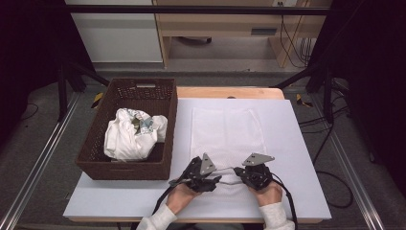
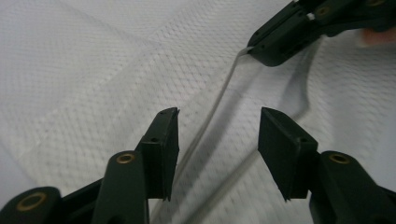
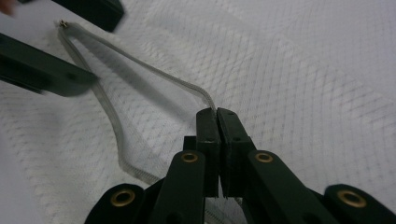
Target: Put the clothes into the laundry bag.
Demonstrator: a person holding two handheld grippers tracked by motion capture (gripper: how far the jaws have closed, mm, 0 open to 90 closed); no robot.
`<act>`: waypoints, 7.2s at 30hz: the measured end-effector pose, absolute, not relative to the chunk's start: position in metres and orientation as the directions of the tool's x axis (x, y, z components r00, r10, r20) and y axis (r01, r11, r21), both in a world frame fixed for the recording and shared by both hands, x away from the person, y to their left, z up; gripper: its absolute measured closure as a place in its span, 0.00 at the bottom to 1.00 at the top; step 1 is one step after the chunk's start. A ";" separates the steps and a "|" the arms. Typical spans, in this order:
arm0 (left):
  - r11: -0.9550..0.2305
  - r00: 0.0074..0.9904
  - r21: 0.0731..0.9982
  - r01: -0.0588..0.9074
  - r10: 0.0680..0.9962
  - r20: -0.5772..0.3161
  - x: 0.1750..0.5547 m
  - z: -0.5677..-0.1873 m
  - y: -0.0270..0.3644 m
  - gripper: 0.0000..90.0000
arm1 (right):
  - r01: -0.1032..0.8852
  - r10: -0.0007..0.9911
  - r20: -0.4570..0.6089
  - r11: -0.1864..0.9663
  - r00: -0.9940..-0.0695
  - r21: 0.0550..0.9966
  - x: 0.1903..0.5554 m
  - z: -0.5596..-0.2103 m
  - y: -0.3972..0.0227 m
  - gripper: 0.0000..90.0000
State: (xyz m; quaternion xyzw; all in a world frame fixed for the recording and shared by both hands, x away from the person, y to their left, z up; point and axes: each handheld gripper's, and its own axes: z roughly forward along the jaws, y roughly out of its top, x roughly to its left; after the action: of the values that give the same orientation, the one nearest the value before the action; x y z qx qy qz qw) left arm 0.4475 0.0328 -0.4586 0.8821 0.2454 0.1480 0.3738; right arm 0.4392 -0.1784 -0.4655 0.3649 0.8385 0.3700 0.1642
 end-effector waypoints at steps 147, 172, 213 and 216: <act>-0.538 0.486 0.433 0.723 0.842 0.236 0.557 -0.421 0.238 0.60 | 0.389 0.783 0.037 0.267 -0.621 0.882 0.438 -0.432 -0.189 0.98; -0.170 0.295 0.935 0.310 0.953 0.075 0.510 -0.370 0.276 0.74 | 0.397 0.789 0.048 0.255 -0.613 0.882 0.440 -0.432 -0.195 0.98; 0.027 0.323 0.992 -0.125 0.946 0.015 0.456 -0.192 0.243 0.75 | 0.398 0.789 0.054 0.248 -0.612 0.883 0.440 -0.431 -0.197 0.98; 0.044 0.344 0.986 -0.161 0.939 0.014 0.449 -0.173 0.233 0.75 | 0.400 0.789 0.056 0.248 -0.612 0.882 0.440 -0.431 -0.197 0.98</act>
State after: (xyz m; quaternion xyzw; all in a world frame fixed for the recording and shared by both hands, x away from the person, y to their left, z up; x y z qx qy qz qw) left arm 0.4492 0.2331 -0.1731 0.5323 0.3653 0.4411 0.6234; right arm 0.4399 -0.1968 -0.4313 0.3896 0.7627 0.4737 0.2051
